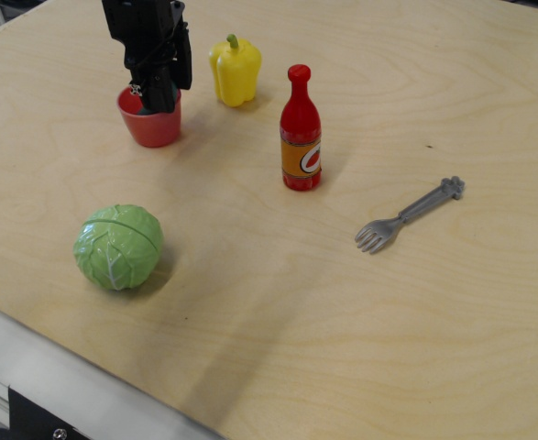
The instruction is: Take cucumber out of cup
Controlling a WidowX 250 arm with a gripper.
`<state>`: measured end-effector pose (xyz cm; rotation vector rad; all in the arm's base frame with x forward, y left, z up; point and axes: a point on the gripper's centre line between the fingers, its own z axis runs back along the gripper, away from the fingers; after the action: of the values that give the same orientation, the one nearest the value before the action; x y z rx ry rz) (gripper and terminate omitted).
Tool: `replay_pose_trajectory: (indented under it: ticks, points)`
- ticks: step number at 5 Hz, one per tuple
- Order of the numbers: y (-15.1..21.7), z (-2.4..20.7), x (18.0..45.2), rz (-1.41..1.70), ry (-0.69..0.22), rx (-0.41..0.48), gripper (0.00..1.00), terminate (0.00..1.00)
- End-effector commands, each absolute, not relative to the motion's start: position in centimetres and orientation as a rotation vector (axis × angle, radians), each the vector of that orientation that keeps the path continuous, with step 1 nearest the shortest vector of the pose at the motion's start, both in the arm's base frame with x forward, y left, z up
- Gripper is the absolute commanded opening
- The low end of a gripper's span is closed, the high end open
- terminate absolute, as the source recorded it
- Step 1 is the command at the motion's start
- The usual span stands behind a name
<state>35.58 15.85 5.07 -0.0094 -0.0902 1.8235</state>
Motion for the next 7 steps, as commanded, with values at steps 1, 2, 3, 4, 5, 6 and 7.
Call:
replay_pose_trajectory:
  ticks: [1, 2, 3, 4, 5, 6, 7]
  points:
    - [17.8, 7.7, 35.4, 1.845, -0.145, -0.04, 0.0, 0.0]
    - [18.3, 9.6, 34.8, 1.843, -0.163, -0.067, 0.0, 0.0]
    - [18.7, 11.4, 34.1, 1.835, -0.194, -0.09, 0.0, 0.0]
    - [18.6, 13.3, 33.4, 1.816, -0.234, -0.115, 0.0, 0.0]
    - [17.3, 15.0, 32.5, 1.771, -0.259, -0.153, 0.0, 0.0]
    - [15.3, 15.6, 30.7, 1.672, -0.251, -0.182, 0.0, 0.0]
    - [13.2, 15.1, 29.4, 1.572, -0.239, -0.165, 0.0, 0.0]
